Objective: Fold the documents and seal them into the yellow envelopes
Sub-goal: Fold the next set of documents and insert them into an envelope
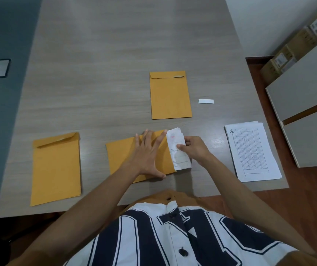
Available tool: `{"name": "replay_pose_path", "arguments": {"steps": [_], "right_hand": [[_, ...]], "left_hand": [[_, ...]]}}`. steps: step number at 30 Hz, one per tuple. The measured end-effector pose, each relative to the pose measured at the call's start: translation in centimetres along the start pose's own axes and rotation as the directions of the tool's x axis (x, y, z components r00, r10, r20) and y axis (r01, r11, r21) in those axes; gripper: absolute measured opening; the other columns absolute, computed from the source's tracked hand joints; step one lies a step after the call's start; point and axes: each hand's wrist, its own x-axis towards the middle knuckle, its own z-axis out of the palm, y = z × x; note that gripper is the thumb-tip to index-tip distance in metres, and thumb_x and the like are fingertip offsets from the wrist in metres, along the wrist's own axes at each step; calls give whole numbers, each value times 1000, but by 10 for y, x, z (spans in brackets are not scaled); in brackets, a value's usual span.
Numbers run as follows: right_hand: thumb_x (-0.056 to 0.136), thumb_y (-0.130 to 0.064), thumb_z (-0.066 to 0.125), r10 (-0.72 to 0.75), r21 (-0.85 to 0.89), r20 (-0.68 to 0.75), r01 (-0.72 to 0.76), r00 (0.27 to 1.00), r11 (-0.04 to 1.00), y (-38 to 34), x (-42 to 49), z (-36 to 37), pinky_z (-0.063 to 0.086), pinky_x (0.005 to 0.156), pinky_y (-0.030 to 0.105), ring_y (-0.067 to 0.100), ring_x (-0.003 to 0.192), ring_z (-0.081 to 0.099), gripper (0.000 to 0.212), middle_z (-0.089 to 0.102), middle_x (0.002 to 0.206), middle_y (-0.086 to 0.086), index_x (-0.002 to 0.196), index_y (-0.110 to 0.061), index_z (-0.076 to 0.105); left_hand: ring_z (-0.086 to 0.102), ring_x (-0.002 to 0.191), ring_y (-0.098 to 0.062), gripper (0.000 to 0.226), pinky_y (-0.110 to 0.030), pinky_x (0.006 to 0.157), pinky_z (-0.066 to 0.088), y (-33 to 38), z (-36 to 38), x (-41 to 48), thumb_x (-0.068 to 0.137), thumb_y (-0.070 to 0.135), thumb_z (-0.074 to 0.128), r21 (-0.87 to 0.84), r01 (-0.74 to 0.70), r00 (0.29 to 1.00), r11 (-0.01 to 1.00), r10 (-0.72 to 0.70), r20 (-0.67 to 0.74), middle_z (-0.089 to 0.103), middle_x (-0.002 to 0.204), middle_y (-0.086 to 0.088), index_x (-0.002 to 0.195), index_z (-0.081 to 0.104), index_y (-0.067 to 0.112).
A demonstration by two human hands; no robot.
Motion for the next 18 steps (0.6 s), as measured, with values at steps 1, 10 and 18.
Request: {"name": "replay_pose_path", "arguments": {"steps": [1,10,18], "right_hand": [[88,-18,69,-15,-5,13,15,1000,1000,-1,0,3,57,88,45,20,94,70,22,74,103,3,110,-12,70],[89,-13,70,69,98,166,-86,984,991,-13,-10,-11,60,63,31,26,80,72,24,72,97,22,103,6,67],[91,-10,67,65,76,221,-83,973,994,-20,-10,11,61,64,31,22,70,71,18,71,82,15,98,7,68]], "left_hand": [[0,148,-41,151,-67,115,9,2,-1,1,47,88,67,-3,-12,1000,1000,12,-6,4,158,-20,148,-30,31],[3,148,-40,152,-67,114,12,0,-3,-2,46,88,66,23,-19,1000,1000,19,-20,7,158,-20,148,-31,30],[9,148,-36,148,-67,114,12,14,-7,2,51,83,70,10,-75,996,997,75,-44,13,158,-17,149,-28,30]]}}
